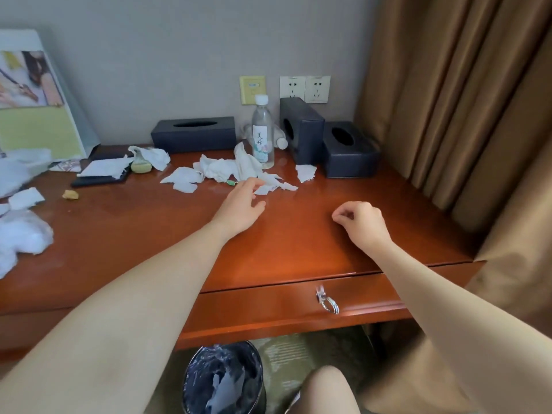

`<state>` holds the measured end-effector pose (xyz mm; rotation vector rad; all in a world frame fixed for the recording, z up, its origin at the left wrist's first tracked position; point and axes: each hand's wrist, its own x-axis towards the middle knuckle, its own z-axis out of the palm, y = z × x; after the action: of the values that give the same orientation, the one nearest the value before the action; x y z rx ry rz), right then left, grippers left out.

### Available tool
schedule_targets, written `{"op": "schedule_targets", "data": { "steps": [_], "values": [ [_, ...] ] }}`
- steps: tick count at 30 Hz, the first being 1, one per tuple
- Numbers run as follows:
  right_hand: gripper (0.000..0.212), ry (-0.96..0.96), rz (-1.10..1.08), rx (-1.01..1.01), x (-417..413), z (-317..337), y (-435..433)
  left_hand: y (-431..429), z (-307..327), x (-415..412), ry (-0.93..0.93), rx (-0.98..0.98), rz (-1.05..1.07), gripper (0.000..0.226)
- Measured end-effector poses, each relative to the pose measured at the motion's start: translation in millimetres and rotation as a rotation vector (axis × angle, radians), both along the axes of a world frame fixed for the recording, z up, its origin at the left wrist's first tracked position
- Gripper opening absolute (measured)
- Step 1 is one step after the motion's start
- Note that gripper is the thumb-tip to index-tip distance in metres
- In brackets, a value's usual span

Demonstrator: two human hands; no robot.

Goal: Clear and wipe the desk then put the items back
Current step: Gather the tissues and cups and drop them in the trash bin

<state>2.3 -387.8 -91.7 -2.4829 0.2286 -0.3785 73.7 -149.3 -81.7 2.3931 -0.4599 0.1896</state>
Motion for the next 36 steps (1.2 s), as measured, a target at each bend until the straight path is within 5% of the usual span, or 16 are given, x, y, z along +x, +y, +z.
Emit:
{"op": "schedule_targets", "data": {
  "steps": [7, 14, 22, 36],
  "values": [
    [0.006, -0.121, 0.085, 0.083, 82, -1, 15, -6, -16, 62, -0.073, 0.122, 0.005, 0.046],
    [0.02, 0.012, 0.232, 0.067, 143, 1, 30, -12, -18, 96, -0.097, 0.205, -0.062, 0.05],
    [0.01, -0.063, 0.183, -0.083, 137, -4, 35, -20, -20, 98, -0.2, 0.244, -0.021, 0.025],
    [0.013, -0.034, 0.127, -0.082, 141, 5, 24, 8, -11, 73, -0.135, 0.307, -0.006, 0.032]
  ]
}}
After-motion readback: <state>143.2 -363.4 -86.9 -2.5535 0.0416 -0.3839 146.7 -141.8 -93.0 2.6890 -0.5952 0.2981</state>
